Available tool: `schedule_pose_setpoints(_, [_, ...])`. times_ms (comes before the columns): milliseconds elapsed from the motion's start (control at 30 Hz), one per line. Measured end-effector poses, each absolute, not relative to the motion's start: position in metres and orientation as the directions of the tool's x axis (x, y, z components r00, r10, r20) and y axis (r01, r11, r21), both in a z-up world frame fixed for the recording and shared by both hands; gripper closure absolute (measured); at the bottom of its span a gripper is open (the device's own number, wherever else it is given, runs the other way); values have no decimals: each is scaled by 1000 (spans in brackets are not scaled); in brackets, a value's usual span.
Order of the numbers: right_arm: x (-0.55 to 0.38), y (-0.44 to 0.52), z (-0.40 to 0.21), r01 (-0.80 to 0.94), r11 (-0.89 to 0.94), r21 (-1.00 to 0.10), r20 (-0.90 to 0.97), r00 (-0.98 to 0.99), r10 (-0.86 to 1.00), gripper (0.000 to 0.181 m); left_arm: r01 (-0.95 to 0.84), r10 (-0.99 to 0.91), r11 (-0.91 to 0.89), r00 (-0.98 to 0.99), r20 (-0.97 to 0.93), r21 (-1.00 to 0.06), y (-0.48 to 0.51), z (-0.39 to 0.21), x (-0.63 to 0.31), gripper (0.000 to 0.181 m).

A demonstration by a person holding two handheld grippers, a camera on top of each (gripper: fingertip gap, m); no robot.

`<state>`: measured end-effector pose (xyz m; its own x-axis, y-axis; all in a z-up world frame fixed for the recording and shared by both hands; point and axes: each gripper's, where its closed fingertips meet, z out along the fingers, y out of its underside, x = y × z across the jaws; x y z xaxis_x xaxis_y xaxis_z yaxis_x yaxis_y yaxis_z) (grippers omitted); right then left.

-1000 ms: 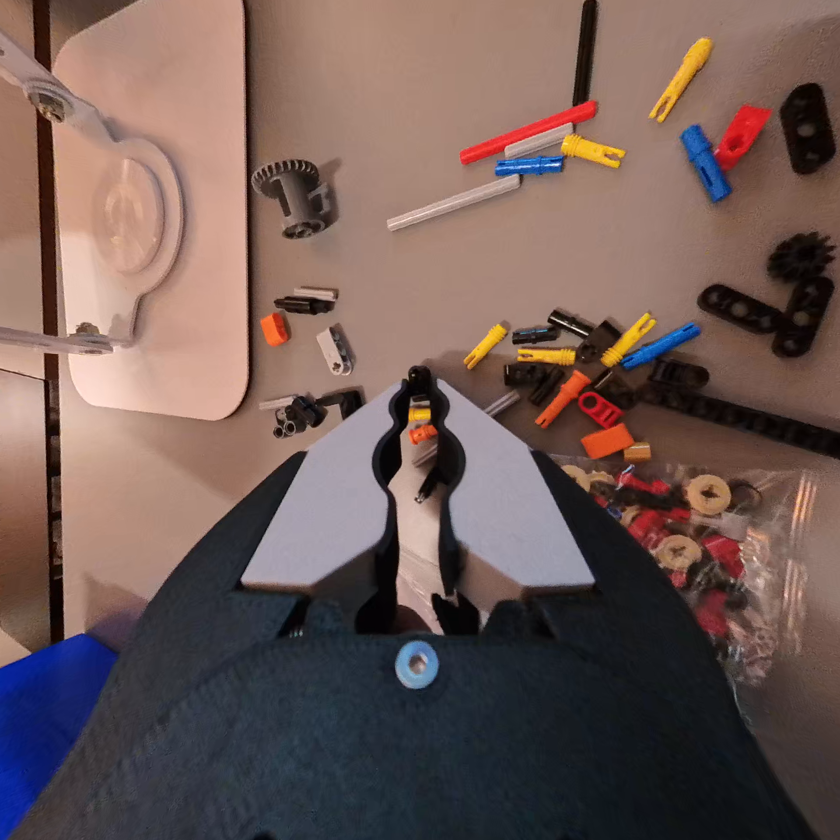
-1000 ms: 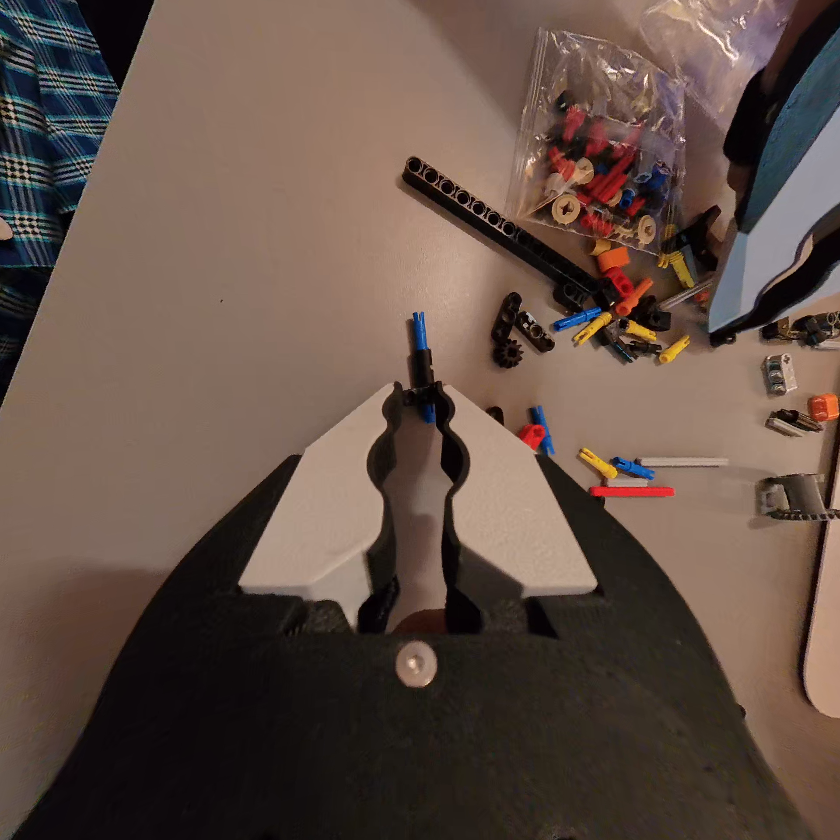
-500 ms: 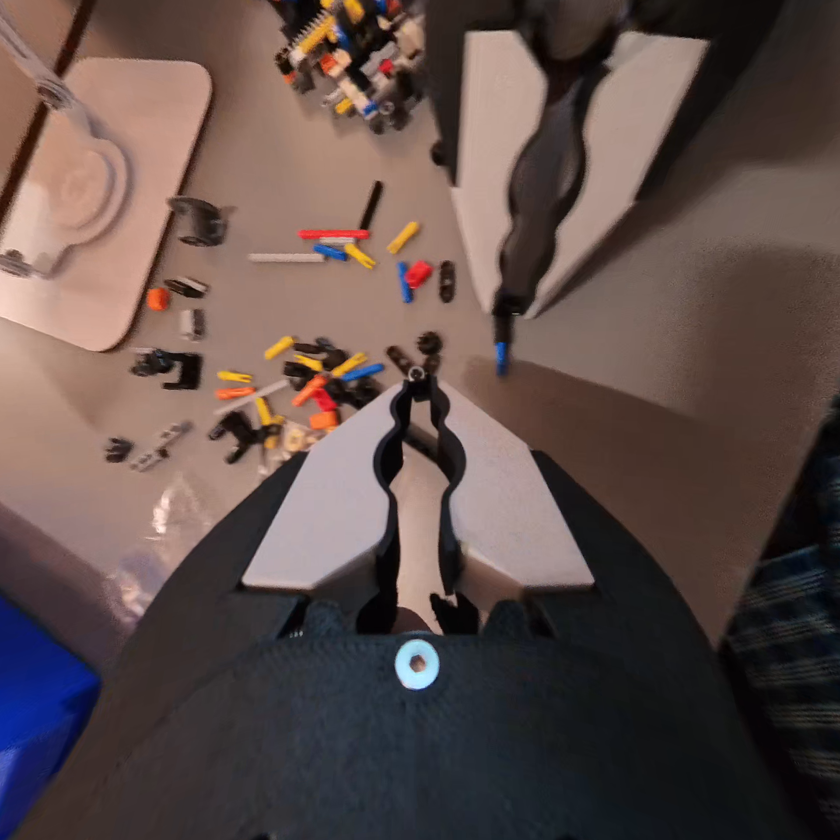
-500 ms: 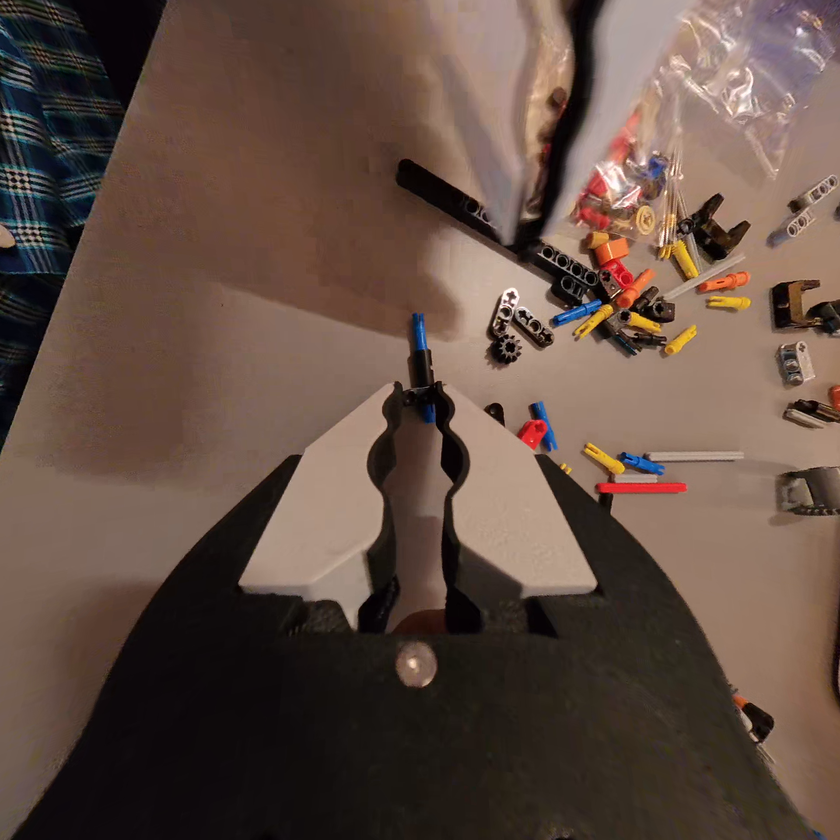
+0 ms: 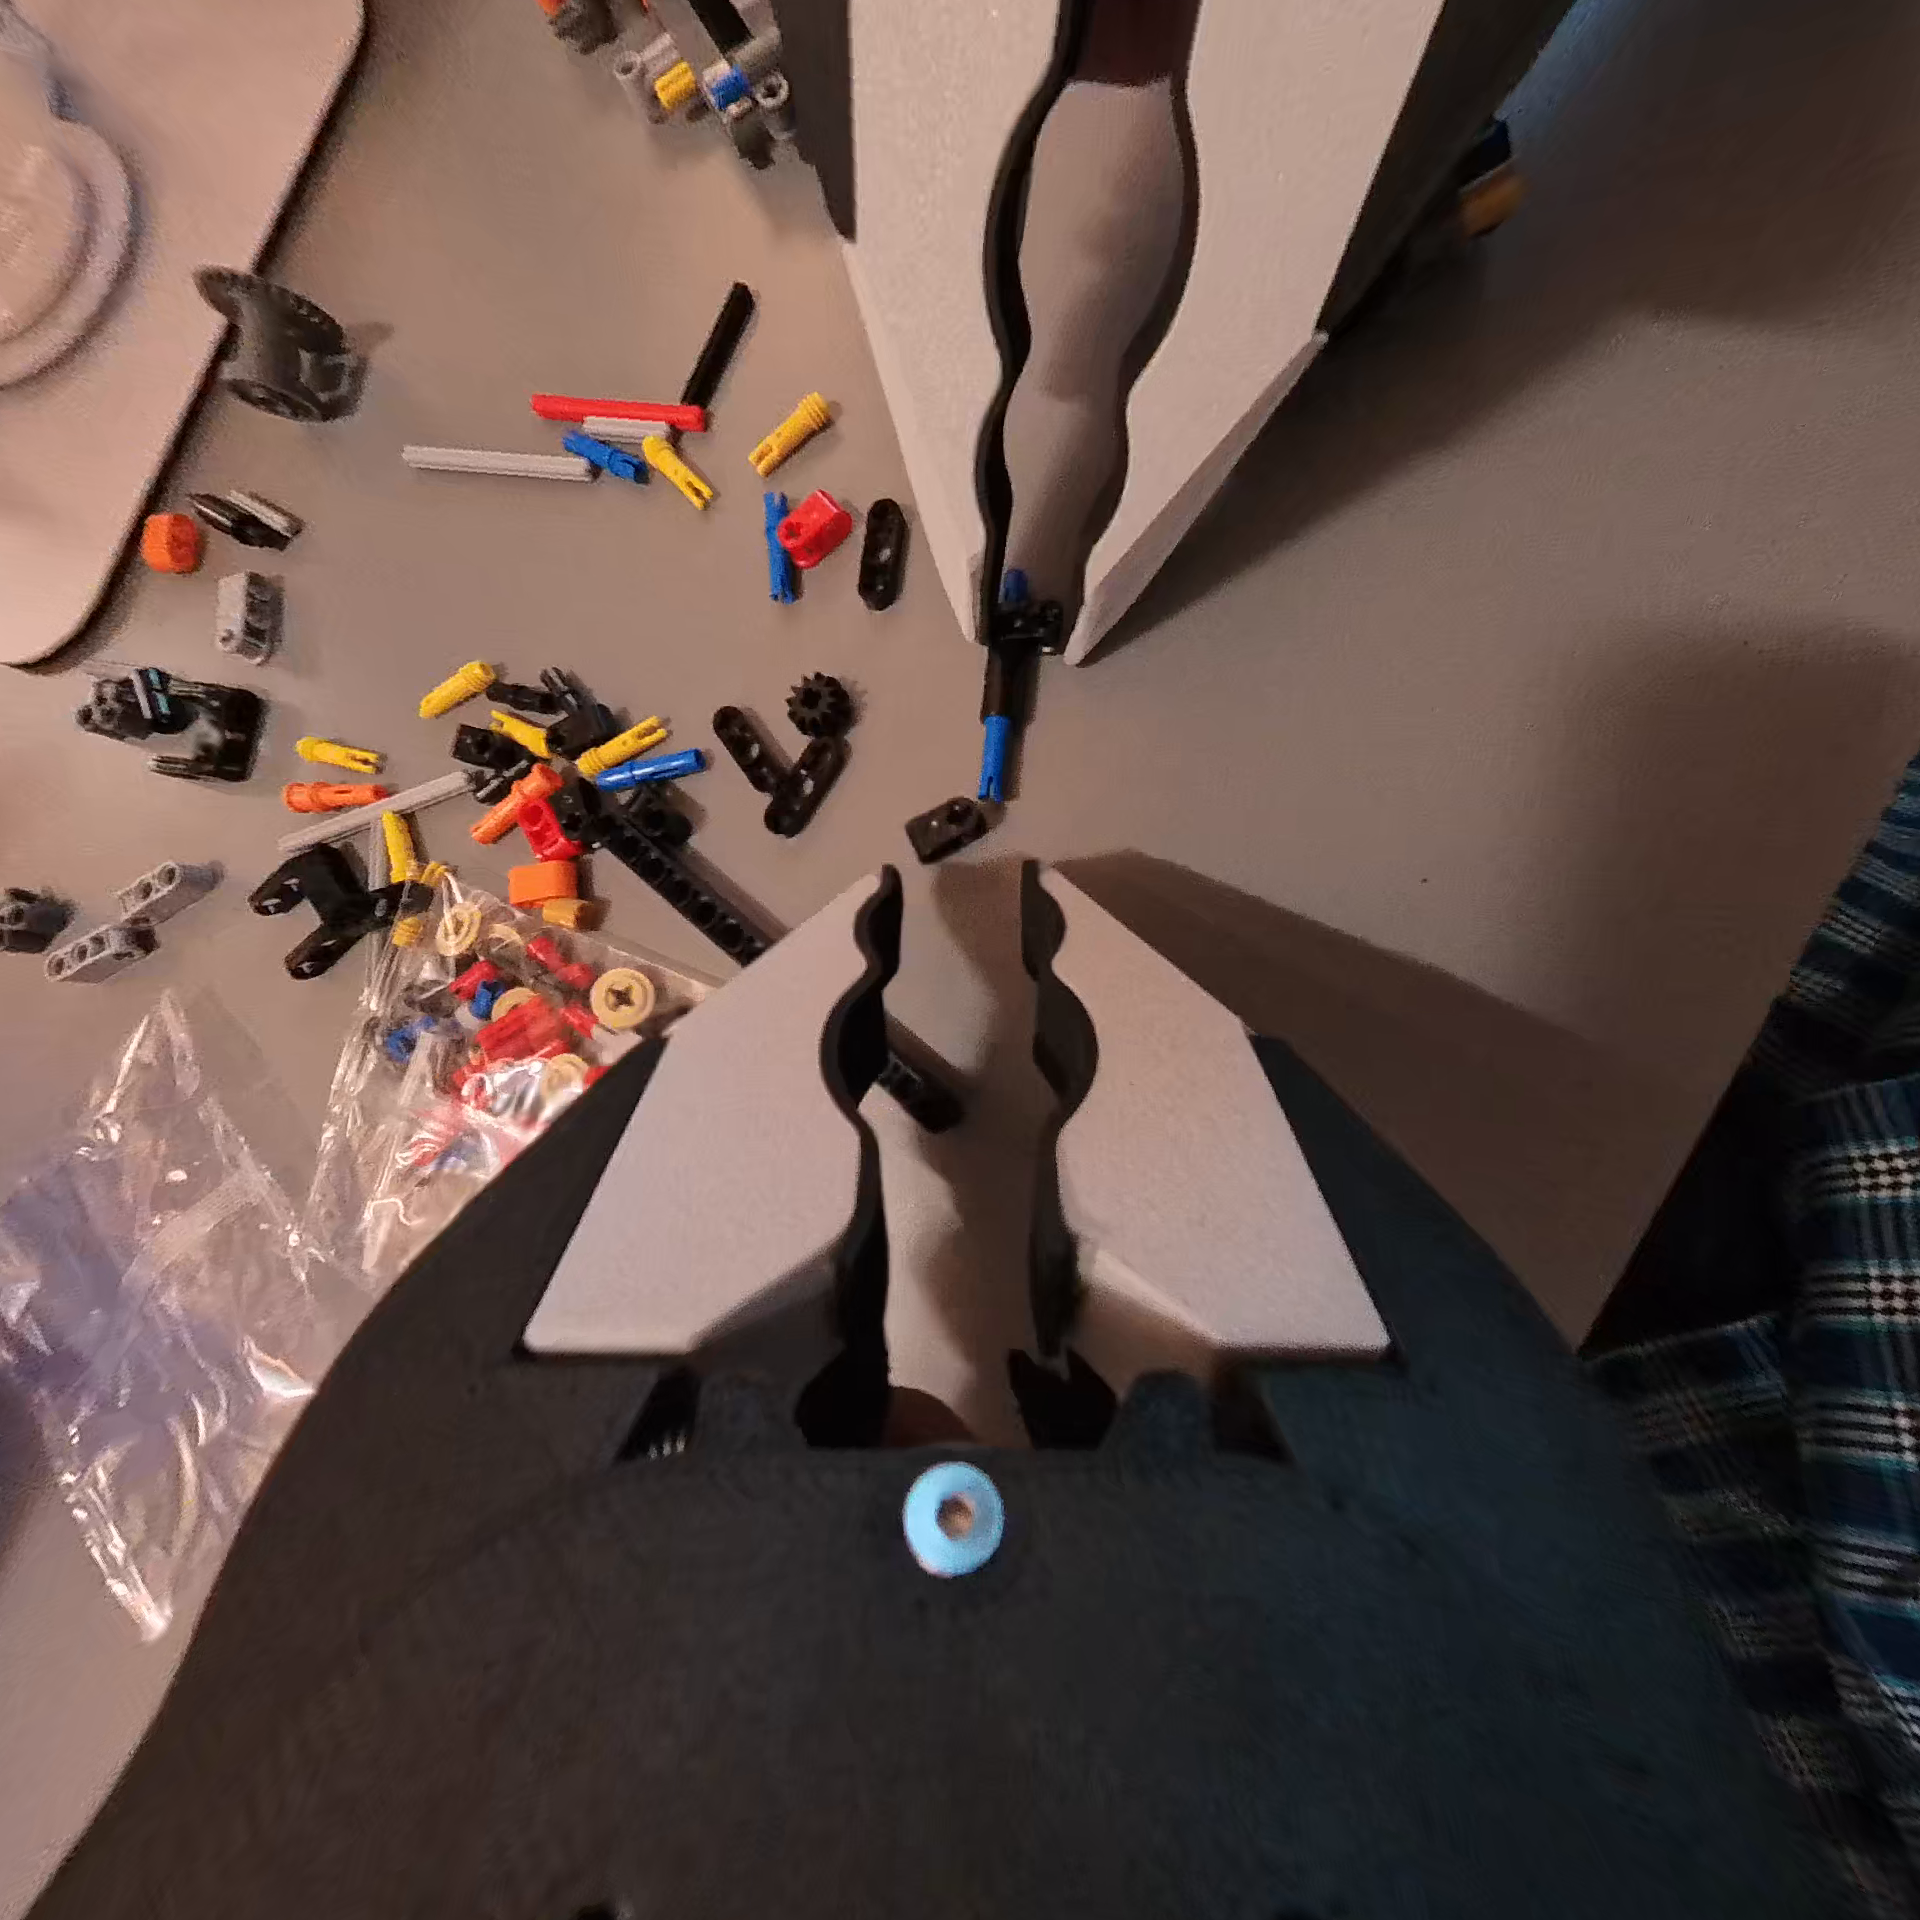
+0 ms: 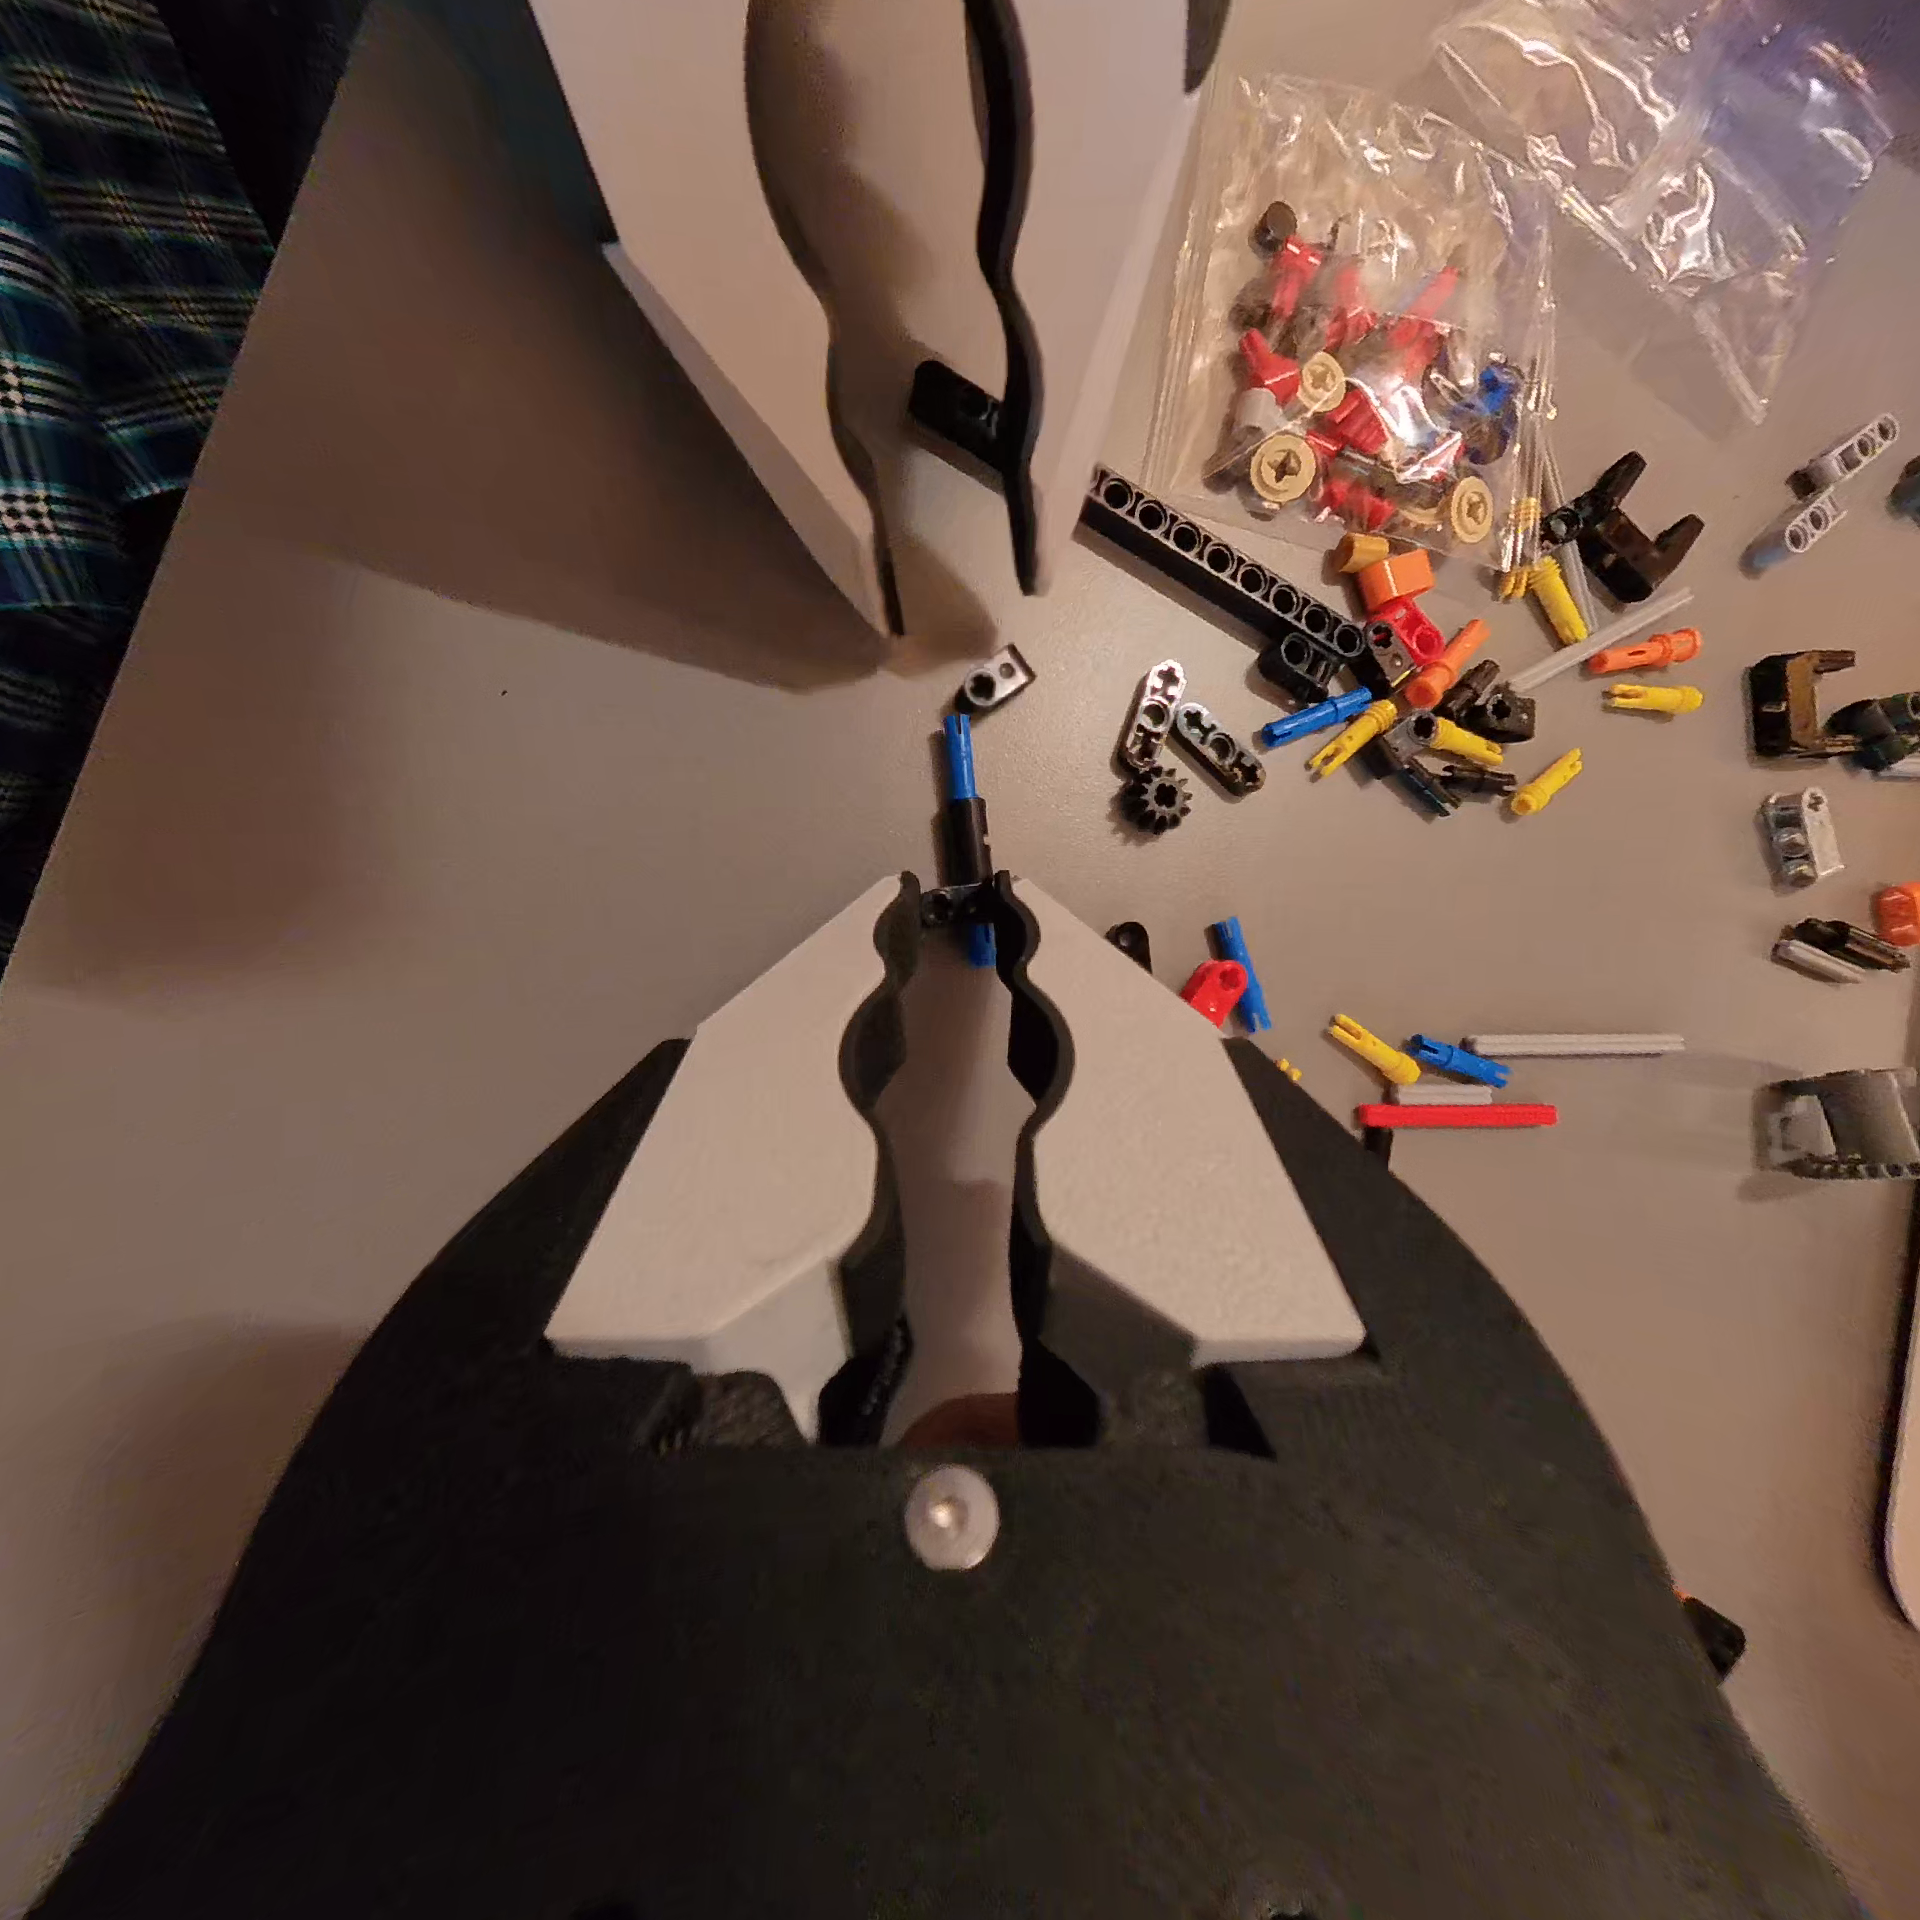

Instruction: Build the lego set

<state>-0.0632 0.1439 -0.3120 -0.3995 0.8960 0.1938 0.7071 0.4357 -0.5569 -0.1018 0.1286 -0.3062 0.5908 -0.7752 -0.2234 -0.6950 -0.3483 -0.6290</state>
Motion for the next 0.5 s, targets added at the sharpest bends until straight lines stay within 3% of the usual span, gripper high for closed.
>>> schedule_pose_setpoints(167, [-63,145,-312,708,435,-556,195,-397,897,170,-734,-788,-265,539,-298,-626,132,-300,-96,160])
schedule_pose_setpoints(367, [-63,150,-313,714,427,-555,199,-385,901,170,-699,-753,-358,608,-251,-620,135,-305,-97,153])
schedule_pose_setpoints(500, [-65,153,-313,715,425,-555,204,-379,903,170,-674,-724,-415,651,-228,-611,136,-311,-97,159])
